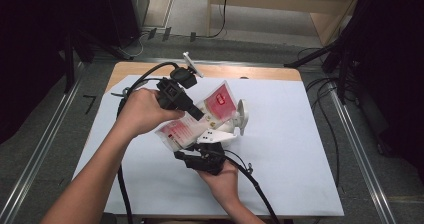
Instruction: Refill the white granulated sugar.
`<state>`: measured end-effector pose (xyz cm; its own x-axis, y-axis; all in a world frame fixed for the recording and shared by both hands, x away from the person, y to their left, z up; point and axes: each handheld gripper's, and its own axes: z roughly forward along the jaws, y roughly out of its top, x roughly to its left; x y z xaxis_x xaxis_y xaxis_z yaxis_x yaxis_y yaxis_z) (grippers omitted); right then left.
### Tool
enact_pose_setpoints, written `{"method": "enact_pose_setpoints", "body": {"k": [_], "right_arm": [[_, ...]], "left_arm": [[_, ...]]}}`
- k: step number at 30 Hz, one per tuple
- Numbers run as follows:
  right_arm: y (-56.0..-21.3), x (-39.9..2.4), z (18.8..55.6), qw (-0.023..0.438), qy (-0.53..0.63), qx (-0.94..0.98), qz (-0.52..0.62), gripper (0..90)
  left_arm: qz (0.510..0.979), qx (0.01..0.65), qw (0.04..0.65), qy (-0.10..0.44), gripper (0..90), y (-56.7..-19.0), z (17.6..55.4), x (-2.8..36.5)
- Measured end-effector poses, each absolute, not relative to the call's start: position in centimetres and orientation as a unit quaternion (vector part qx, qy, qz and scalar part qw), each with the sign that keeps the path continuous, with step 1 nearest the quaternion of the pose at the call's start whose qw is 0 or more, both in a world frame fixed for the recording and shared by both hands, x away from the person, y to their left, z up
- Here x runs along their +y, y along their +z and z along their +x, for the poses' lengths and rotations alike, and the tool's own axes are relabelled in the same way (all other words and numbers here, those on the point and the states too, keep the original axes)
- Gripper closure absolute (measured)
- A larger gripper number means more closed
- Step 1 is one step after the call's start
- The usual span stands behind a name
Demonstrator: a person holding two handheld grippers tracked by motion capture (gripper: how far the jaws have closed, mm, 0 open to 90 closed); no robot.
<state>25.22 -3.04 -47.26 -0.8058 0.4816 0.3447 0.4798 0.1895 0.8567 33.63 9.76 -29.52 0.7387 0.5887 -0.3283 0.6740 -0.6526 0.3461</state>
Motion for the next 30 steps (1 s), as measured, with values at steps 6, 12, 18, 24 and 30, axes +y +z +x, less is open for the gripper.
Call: {"method": "enact_pose_setpoints", "body": {"k": [6, 12, 18, 24, 30], "right_arm": [[-47.5, -3.0, 25.5, -0.002, 0.551, 0.771, 0.319, 63.4], [-47.5, -3.1, 25.6, 0.001, 0.549, 0.772, 0.321, 63.9], [-47.5, -3.3, 25.8, -0.012, 0.547, 0.775, 0.317, 64.4], [-47.3, -3.4, 25.7, -0.038, 0.546, 0.783, 0.296, 62.1], [-46.3, -4.1, 25.7, -0.03, 0.535, 0.798, 0.276, 60.5]], "left_arm": [[0.897, 0.359, 0.243, -0.091, 87.0, -29.4, 33.3, 11.1], [0.89, 0.362, 0.264, -0.083, 88.7, -29.5, 32.9, 12.1], [0.888, 0.37, 0.267, -0.059, 90.0, -29.4, 32.8, 12.8], [0.889, 0.37, 0.265, -0.057, 90.0, -29.6, 32.9, 13.0], [0.885, 0.374, 0.271, -0.05, 90.0, -29.3, 33.1, 13.1]]}}
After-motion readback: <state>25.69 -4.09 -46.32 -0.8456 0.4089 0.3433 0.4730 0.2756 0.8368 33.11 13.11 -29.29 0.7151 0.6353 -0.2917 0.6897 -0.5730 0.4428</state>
